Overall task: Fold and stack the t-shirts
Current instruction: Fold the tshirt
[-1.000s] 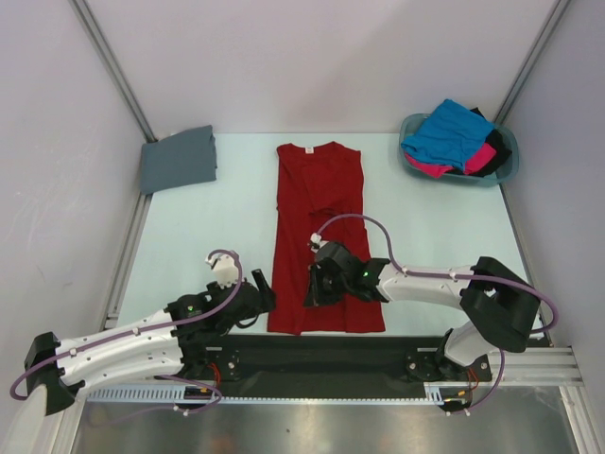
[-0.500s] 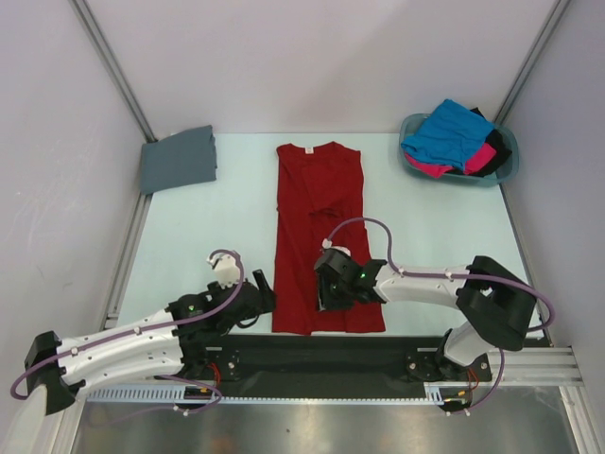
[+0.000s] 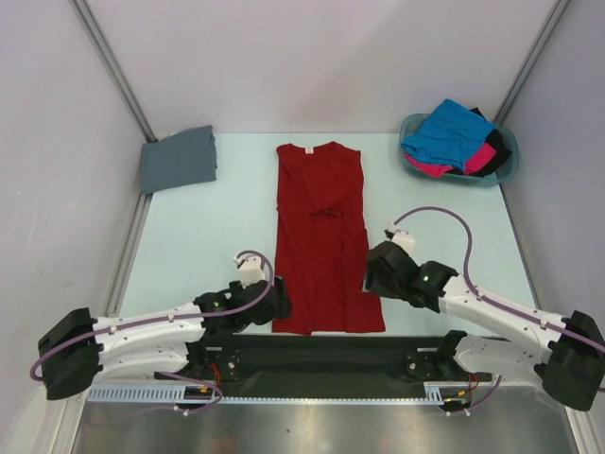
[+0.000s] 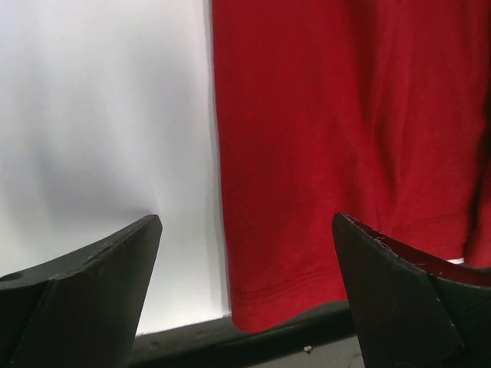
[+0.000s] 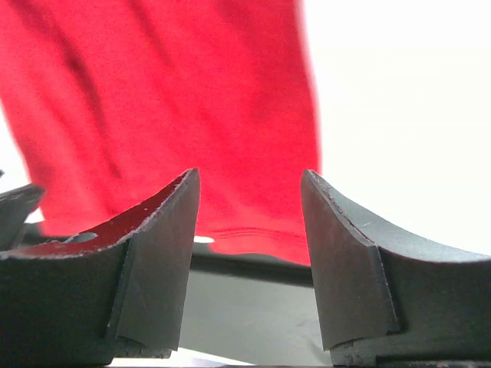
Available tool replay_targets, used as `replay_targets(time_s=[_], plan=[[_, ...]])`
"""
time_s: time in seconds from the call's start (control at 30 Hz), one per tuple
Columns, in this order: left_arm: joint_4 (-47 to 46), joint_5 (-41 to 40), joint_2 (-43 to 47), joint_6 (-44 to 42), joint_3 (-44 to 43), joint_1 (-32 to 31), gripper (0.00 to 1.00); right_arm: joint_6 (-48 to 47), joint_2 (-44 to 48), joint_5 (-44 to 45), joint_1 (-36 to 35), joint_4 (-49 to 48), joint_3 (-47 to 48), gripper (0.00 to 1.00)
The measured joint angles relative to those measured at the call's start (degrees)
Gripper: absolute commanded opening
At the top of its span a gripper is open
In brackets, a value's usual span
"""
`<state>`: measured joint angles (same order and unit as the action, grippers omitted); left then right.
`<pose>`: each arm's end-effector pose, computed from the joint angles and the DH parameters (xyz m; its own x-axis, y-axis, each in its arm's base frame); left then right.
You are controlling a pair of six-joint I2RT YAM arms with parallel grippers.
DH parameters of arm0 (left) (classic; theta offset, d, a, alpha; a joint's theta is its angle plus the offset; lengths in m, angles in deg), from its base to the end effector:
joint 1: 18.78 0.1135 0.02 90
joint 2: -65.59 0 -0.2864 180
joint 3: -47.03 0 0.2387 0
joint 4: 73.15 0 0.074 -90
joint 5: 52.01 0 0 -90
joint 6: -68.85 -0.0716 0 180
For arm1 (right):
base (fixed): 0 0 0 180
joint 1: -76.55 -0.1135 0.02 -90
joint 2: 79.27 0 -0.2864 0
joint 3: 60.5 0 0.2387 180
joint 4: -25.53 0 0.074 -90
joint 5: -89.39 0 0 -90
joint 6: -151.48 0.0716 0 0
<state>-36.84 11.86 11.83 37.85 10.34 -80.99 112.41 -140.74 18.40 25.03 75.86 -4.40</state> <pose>0.1031 -0.1280 0.1634 -0.7685 -0.1923 -0.6102 0.0252 0.9439 -0.3293 0.1431 0.1426 0.2257 -0.8099 0.1607 -0.5641 0.0046 0.9634 0.2679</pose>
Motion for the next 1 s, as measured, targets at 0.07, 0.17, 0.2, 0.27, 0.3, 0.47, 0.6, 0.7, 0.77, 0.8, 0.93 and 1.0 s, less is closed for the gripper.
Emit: replay_targets(time_s=[0.07,0.17,0.2,0.27,0.3,0.47,0.6,0.7,0.77,0.8,0.93,1.0], plan=[[-3.1,1.5,-2.3,-0.2,1.3,0.0,1.00,0.1,2.0,-0.5,2.1,0.5,-3.3,0.60],[-7.5,2.5,-3.9,-0.7,1.5,0.2,1.00,0.5,3.1,-2.0,3.6,1.1,-7.3,0.60],[-8.5,2.9,-4.2,-0.7,1.6,0.3,1.00,0.7,3.3,-2.5,3.8,1.1,-8.2,0.60],[-9.9,3.5,-4.6,-0.7,1.6,0.3,1.00,1.0,3.4,-3.4,4.1,1.1,-9.3,0.60],[-10.4,3.8,-4.7,-0.7,1.7,0.3,1.00,1.0,3.5,-3.8,4.3,0.9,-9.7,0.60],[-11.4,4.6,-5.1,-0.5,1.8,0.4,1.00,1.6,3.6,-5.9,5.1,-0.9,-11.8,0.60],[-13.4,5.9,-4.7,0.2,2.7,0.4,0.96,2.3,4.3,-8.1,5.7,-2.7,-14.4,0.60],[-15.0,7.0,-3.0,1.1,4.4,0.4,0.90,3.4,6.1,-10.0,5.9,-4.0,-16.8,0.60],[-15.7,7.5,-1.4,1.8,5.6,0.4,0.85,3.9,7.5,-11.3,6.1,-5.2,-17.7,0.59],[-15.8,7.8,-0.8,2.1,6.1,0.4,0.84,4.2,7.9,-11.6,6.1,-5.7,-18.1,0.59],[-15.6,9.1,1.7,3.5,7.8,0.3,0.75,5.0,9.0,-14.0,6.3,-8.7,-19.6,0.58],[-15.4,9.9,2.4,4.2,8.2,0.1,0.69,5.5,9.0,-15.1,6.3,-10.3,-20.1,0.57]])
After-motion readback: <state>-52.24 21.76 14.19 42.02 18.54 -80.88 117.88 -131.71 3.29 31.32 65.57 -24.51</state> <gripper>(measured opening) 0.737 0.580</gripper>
